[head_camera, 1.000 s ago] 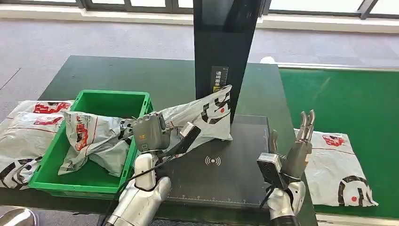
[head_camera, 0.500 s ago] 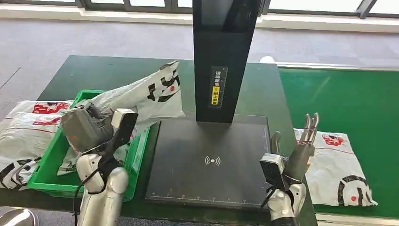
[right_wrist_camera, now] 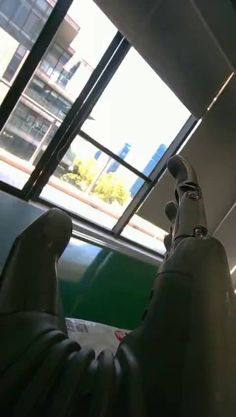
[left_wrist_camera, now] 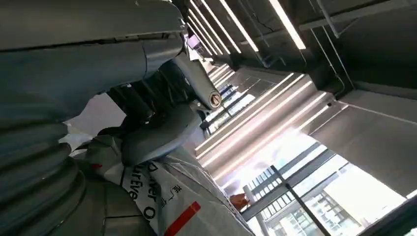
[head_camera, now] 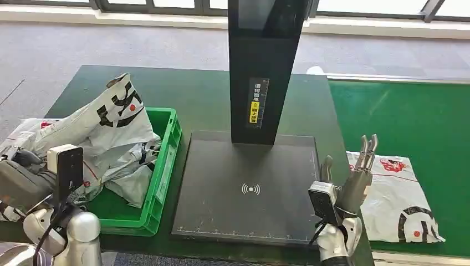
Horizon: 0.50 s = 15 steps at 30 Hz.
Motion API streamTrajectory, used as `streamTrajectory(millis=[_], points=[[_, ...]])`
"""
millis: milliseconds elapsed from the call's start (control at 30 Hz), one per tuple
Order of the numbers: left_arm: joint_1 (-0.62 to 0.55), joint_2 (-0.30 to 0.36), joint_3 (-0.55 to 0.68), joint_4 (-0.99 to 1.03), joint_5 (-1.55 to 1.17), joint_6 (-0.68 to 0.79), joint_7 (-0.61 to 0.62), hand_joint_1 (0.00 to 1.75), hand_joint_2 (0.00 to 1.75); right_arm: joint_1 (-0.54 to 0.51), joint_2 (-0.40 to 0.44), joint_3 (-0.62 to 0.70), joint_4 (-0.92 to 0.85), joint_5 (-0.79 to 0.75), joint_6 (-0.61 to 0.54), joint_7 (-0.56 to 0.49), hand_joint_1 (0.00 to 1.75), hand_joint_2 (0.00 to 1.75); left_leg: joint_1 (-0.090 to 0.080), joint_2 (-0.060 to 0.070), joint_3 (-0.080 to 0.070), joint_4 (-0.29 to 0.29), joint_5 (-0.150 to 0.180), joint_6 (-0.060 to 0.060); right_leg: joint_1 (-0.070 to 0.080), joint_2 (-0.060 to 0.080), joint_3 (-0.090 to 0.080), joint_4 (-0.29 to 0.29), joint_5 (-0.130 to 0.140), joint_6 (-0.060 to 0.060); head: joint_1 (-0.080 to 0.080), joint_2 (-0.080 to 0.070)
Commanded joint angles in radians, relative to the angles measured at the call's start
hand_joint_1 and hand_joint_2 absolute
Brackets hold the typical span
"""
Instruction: Moved the parcel from conveyor to table for the left to box.
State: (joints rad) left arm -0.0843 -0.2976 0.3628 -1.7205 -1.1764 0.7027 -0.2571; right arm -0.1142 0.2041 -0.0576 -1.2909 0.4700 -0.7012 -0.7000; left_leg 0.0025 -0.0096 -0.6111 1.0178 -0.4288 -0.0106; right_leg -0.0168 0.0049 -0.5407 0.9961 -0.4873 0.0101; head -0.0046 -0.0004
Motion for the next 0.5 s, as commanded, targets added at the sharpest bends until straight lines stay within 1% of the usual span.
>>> streamTrajectory(millis=[33,100,167,300,367,400,433,467,500], points=[[0.042,-0.052,0.054,0.010,-0.012,-0.005,0.012,1.75,1.75,-0.015,-0.011,-0.032,0.023,-0.002,0.003,0.002,0.00,1.75,0.000,0.002,0.003,-0.003,-0.001,0.000,0.000,0.001,0.003,-0.003,0.000,-0.001,0.000,0.000],[0.042,-0.052,0.054,0.010,-0.012,-0.005,0.012,1.75,1.75,-0.015,-0.011,-0.032,0.023,-0.002,0.003,0.002,0.00,1.75,-0.001,0.002,0.006,-0.005,-0.001,0.000,0.000,0.001,0.006,-0.005,0.000,-0.001,0.000,0.000],[0.042,-0.052,0.054,0.010,-0.012,-0.005,0.012,1.75,1.75,-0.015,-0.011,-0.032,0.023,-0.002,0.003,0.002,0.00,1.75,-0.001,0.002,0.003,-0.002,-0.001,0.000,0.000,0.001,0.003,-0.002,0.000,-0.001,0.000,0.000],[0.042,-0.052,0.054,0.010,-0.012,-0.005,0.012,1.75,1.75,-0.015,-0.011,-0.032,0.023,-0.002,0.003,0.002,0.00,1.75,0.000,0.001,0.002,-0.001,-0.001,0.000,0.000,0.001,0.002,-0.001,0.000,0.000,0.000,0.000],[0.042,-0.052,0.054,0.010,-0.012,-0.005,0.012,1.75,1.75,-0.015,-0.011,-0.032,0.023,-0.002,0.003,0.002,0.00,1.75,-0.001,0.002,0.005,-0.003,-0.001,0.000,0.000,0.001,0.004,-0.004,0.000,-0.001,0.000,0.000],[0.053,-0.052,0.036,0.087,-0.125,-0.005,0.122,1.75,1.75,-0.014,-0.009,-0.040,0.022,0.003,0.003,0.002,0.00,1.75,0.000,0.002,0.003,-0.002,-0.001,0.000,0.000,0.001,0.003,-0.002,0.000,-0.001,0.000,0.000],[0.031,-0.052,-0.008,0.142,-0.219,-0.005,0.189,1.61,1.75,-0.010,-0.005,-0.044,0.017,0.004,0.006,0.002,0.00,1.75,0.000,0.002,0.004,-0.003,-0.001,0.000,0.000,0.001,0.004,-0.003,0.000,-0.001,0.000,0.000],[0.041,-0.052,0.000,0.155,-0.218,-0.005,0.233,1.12,1.75,-0.008,-0.007,-0.045,0.016,0.006,0.003,0.002,0.00,1.75,-0.001,0.001,0.006,-0.005,0.000,0.000,-0.001,0.000,0.006,-0.005,0.000,-0.001,0.000,0.000],[0.038,-0.052,0.005,0.175,-0.224,-0.005,0.237,0.00,1.75,-0.007,-0.007,-0.045,0.015,0.005,0.003,0.002,0.00,1.75,-0.001,-0.002,0.004,-0.003,0.000,0.000,-0.001,-0.003,0.005,-0.003,0.000,0.000,0.000,0.000]])
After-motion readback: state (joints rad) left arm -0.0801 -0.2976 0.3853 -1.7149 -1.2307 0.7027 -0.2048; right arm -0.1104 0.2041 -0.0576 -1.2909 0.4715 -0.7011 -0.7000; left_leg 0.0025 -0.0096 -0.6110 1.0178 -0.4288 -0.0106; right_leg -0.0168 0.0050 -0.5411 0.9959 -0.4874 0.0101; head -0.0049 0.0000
